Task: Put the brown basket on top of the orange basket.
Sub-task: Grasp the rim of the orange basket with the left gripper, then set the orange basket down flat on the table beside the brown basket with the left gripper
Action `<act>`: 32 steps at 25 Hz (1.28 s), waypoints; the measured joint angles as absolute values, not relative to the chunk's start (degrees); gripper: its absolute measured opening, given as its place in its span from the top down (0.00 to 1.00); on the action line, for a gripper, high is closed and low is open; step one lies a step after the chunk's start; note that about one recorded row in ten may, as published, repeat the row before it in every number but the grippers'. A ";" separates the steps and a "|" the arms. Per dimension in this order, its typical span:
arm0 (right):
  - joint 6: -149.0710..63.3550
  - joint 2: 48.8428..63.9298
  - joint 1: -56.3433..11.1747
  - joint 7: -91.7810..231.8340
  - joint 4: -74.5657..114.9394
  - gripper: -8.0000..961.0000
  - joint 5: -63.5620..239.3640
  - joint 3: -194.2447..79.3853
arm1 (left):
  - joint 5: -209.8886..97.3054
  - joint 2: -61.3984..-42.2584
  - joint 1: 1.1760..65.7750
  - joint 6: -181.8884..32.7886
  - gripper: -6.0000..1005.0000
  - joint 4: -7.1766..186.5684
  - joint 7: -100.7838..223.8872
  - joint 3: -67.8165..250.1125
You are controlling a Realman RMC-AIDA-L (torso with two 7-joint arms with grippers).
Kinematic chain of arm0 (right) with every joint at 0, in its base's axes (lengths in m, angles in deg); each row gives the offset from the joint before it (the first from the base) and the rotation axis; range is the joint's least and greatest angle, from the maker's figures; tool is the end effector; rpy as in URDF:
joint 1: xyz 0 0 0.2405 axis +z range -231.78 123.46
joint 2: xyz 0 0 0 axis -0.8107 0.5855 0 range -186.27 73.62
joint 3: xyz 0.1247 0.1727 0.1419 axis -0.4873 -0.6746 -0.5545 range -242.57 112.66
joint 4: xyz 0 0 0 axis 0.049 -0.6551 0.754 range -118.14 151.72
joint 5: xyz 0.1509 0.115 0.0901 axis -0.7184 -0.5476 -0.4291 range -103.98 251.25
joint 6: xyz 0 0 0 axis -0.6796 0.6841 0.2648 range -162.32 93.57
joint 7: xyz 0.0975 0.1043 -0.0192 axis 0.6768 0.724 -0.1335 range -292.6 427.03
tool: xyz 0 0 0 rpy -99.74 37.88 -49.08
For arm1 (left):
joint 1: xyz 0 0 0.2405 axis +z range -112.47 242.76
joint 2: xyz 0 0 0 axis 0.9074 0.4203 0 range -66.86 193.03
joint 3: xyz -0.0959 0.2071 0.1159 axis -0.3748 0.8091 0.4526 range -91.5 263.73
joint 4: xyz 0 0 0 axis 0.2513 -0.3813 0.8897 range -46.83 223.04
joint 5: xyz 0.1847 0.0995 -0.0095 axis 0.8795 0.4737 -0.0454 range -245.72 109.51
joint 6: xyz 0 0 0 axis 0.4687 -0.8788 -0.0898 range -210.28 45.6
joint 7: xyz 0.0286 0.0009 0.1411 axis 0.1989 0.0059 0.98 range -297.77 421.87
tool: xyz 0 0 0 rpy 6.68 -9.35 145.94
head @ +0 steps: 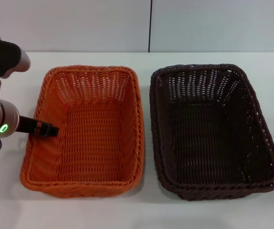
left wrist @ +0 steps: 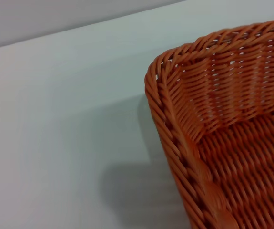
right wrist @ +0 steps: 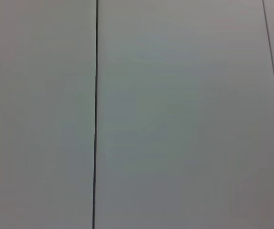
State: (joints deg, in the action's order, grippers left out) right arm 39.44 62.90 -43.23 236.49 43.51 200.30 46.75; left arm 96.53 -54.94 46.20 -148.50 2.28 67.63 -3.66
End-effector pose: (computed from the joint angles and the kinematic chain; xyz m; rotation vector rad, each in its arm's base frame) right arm 0.3548 0.2866 0.0544 -1.0615 0.4536 0.6081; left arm -0.2361 0.3540 0.0199 -2.0012 -1.1039 0.2940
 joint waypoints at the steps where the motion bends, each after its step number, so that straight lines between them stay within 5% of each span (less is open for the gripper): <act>1: 39.44 62.90 -43.23 236.49 43.51 0.27 200.30 46.75 | 96.53 -54.94 46.20 -148.50 0.26 2.28 67.63 -3.66; 10: 39.85 63.03 -43.49 236.49 43.53 0.27 200.38 47.16 | 97.42 -54.96 46.20 -149.70 0.61 0.83 71.57 -3.43; 32: 41.07 63.09 -43.94 236.49 44.02 0.27 200.28 47.45 | 90.38 -54.86 44.53 -162.07 0.73 -12.86 110.14 -18.30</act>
